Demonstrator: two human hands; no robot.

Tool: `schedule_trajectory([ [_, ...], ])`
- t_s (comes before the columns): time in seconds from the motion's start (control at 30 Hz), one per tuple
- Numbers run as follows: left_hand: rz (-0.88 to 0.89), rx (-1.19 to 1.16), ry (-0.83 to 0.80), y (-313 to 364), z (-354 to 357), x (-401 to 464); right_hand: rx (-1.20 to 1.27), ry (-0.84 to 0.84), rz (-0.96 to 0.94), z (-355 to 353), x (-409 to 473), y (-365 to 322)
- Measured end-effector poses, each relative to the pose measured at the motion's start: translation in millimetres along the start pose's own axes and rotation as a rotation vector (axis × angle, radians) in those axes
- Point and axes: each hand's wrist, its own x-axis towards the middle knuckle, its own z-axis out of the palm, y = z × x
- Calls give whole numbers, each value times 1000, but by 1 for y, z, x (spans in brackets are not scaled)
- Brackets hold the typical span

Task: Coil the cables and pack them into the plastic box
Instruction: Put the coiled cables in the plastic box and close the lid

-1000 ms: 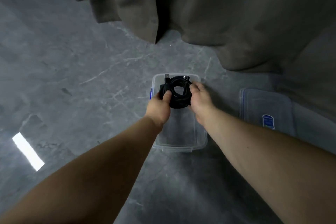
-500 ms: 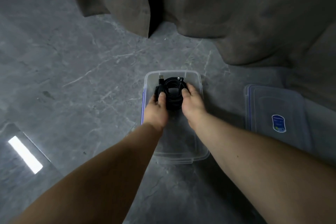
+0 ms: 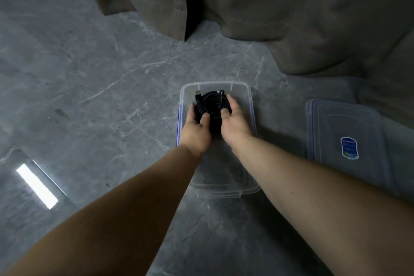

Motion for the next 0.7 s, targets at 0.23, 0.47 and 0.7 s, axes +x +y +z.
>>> schedule_trajectory([
  [0.23, 12, 63, -2, 2, 0, -2, -85, -14, 10, -4, 0, -1],
  [0.47, 120, 15, -92, 18, -12, -25, -20, -19, -106, -16, -29, -19],
  [0.7, 263, 49, -158, 51, -1, -87, 135, 82, -168, -75, -98, -35],
])
